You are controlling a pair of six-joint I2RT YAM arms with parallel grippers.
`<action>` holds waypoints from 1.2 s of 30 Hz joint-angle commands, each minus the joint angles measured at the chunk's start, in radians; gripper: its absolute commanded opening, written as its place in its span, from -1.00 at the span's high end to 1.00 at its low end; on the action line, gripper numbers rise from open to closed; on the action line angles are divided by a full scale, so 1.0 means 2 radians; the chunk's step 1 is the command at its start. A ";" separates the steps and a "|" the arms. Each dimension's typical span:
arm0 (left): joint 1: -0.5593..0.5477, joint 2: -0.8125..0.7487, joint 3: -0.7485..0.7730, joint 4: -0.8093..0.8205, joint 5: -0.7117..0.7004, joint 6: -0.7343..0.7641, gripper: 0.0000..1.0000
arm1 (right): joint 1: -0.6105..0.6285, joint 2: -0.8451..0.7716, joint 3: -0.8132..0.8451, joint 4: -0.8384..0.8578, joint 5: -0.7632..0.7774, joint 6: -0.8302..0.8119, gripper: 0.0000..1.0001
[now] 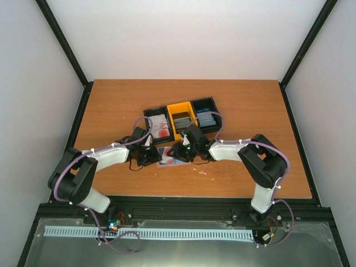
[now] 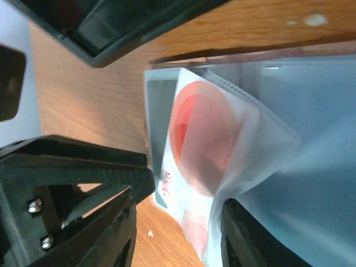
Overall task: Put the credit cards into the card holder
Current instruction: Turn over the card slot in the card holder.
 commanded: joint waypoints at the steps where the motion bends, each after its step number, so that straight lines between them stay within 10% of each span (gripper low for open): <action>1: 0.001 0.026 0.007 -0.021 -0.010 0.014 0.37 | 0.004 -0.016 -0.012 -0.013 0.034 0.009 0.12; 26: -0.003 0.089 0.038 -0.059 0.010 0.070 0.26 | 0.005 0.002 -0.012 -0.028 0.036 0.005 0.07; 36: -0.031 0.136 0.037 -0.078 -0.019 0.057 0.53 | 0.004 0.009 -0.002 -0.012 0.037 0.013 0.32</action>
